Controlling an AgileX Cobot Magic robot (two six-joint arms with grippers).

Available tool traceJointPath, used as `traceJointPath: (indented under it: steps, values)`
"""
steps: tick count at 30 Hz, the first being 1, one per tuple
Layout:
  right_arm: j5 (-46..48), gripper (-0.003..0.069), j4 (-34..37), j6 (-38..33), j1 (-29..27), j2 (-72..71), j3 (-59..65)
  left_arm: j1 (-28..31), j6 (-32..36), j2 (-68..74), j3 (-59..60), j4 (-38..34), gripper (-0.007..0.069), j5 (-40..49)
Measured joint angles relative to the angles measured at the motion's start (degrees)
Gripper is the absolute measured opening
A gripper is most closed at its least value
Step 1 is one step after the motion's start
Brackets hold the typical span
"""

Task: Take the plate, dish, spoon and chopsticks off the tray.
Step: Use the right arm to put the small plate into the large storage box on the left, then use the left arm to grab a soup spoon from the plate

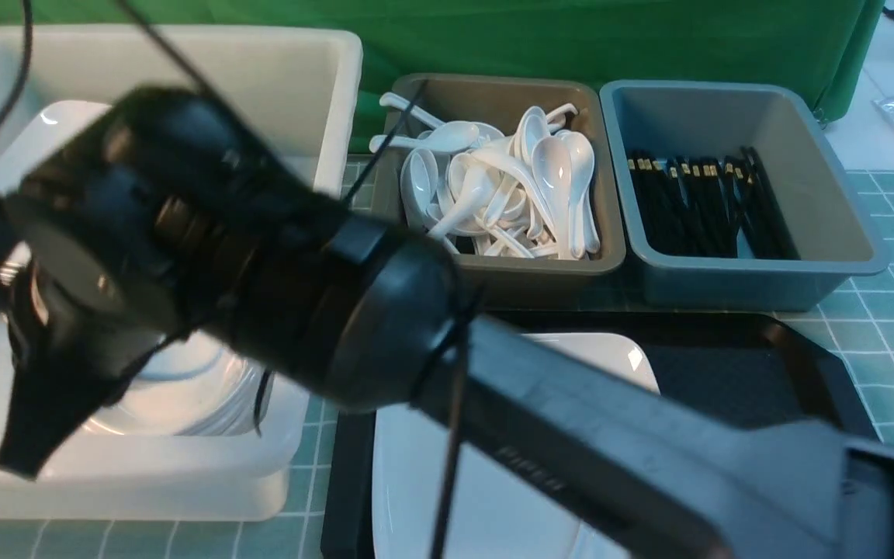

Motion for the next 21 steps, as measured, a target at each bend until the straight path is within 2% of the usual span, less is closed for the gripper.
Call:
traceJointPath:
  steps: [3,5,6,8,11,12,16,19,21]
  values:
    - [0.18,0.0153,-0.23,0.0,0.0,1.82,-0.21,0.0,0.0,0.0,0.0,-0.1,0.0017,0.0]
    - [0.07,0.0266,-0.48,0.06,0.0,2.3,-0.32,0.0,0.06,0.0,0.0,-0.17,0.0017,-0.05]
    - [0.0,0.0277,-0.6,0.06,0.0,2.3,-0.37,0.0,0.18,0.0,0.0,-0.17,0.0017,-0.05]
    - [0.0,0.0401,-1.4,0.21,0.0,2.25,-0.68,0.0,0.45,0.0,0.0,-0.24,0.0017,-0.05]
    - [2.35,0.0491,-2.11,1.35,0.0,1.11,-0.8,0.0,0.45,0.0,0.0,-0.65,0.0017,-0.2]
    - [4.3,0.05,-2.12,1.73,0.0,0.34,-0.8,0.0,0.51,0.0,0.0,-1.35,0.0017,-0.65]
    - [9.46,0.0475,-1.81,3.47,0.11,-4.4,-0.23,0.0,0.89,0.0,0.29,-3.9,0.0017,-3.68]
    - [9.46,0.0385,-1.72,5.23,0.09,-9.16,1.39,0.0,2.26,0.43,1.51,-6.36,0.0017,-5.6]
    - [9.46,0.0246,-3.51,7.14,0.09,-15.75,5.7,-0.01,3.11,3.05,2.54,-8.43,0.0017,-5.67]
